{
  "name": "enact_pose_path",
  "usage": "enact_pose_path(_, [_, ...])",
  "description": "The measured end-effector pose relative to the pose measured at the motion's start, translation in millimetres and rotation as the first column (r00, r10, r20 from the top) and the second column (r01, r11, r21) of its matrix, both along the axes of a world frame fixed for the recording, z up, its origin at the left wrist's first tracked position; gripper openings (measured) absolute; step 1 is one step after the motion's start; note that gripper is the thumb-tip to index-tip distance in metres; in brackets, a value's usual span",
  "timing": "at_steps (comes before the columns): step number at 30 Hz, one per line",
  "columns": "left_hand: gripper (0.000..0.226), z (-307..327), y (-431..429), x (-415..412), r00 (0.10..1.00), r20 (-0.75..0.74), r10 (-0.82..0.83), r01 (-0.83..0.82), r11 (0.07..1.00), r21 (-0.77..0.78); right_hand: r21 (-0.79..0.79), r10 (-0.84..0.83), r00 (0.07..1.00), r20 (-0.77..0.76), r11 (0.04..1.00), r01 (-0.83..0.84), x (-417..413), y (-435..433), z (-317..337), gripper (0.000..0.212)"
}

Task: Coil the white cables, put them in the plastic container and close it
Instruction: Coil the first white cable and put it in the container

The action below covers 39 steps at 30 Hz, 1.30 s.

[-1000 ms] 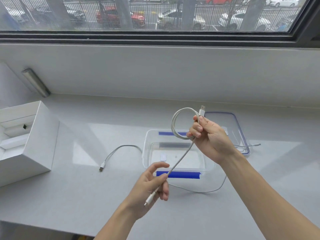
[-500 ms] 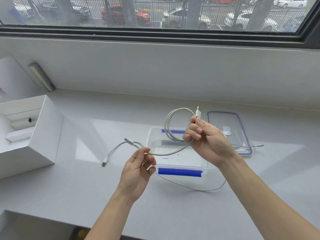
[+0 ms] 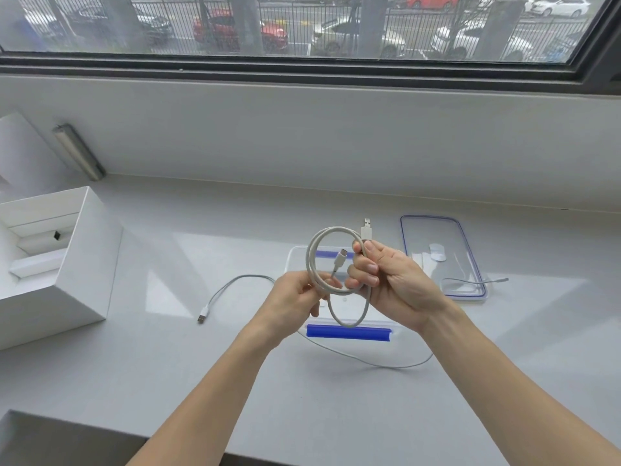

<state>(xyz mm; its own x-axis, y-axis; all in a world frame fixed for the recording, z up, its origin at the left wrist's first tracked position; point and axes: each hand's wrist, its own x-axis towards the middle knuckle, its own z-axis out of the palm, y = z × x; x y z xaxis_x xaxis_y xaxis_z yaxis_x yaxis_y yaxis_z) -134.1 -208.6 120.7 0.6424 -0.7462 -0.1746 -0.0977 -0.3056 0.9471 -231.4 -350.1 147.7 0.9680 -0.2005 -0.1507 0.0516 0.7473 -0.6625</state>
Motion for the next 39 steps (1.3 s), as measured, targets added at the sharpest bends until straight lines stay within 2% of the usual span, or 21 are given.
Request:
enact_pose_path(7, [0.033,4,7,4,0.977,-0.205,-0.056,-0.003,0.960,-0.280,-0.009,-0.062,0.996,-0.069,0.998,0.061,1,-4,-8,0.020])
enact_pose_path(10, [0.050,5,11,5,0.946,-0.324,-0.029,-0.087,0.938,-0.336,-0.032,-0.089,0.992,-0.094,0.996,0.087,4,-3,-11,0.019])
enact_pose_path(12, [0.053,5,11,2,0.970,-0.242,0.015,-0.098,0.936,-0.338,-0.043,-0.097,0.990,-0.101,0.995,0.093,7,-1,-12,0.020])
enact_pose_path(16, [0.031,1,6,0,0.994,-0.029,0.105,-0.109,0.934,-0.340,-0.072,-0.089,0.990,-0.114,0.994,0.081,11,5,-12,0.020])
enact_pose_path(19, [0.019,-1,4,0,0.977,0.013,0.211,-0.196,0.928,-0.318,-0.099,-0.084,0.989,-0.118,0.992,0.073,12,8,-12,0.021])
enact_pose_path(23, [0.019,1,2,2,0.944,0.127,0.304,-0.254,0.918,-0.304,-0.111,-0.085,0.989,-0.117,0.991,0.072,12,8,-15,0.021])
enact_pose_path(26, [0.019,5,2,3,0.928,0.140,0.344,-0.276,0.891,-0.359,-0.134,-0.083,0.990,-0.115,0.989,0.068,12,7,-18,0.022])
enact_pose_path(30, [0.016,17,-2,8,0.893,-0.044,0.448,-0.414,0.781,-0.466,-0.165,-0.082,0.990,-0.111,0.984,0.063,13,8,-22,0.023])
enact_pose_path(34, [0.015,28,4,21,0.839,-0.275,0.469,-0.535,0.620,-0.574,-0.057,-0.094,0.992,-0.079,0.994,0.090,11,5,-22,0.022])
enact_pose_path(37, [0.013,29,8,26,0.761,-0.360,0.539,-0.643,0.560,-0.522,0.003,-0.082,0.996,-0.038,0.997,0.082,9,5,-17,0.023])
enact_pose_path(39, [0.011,25,9,31,0.709,-0.426,0.562,-0.705,0.567,-0.425,-0.008,-0.058,0.998,-0.021,0.998,0.057,9,7,-15,0.022])
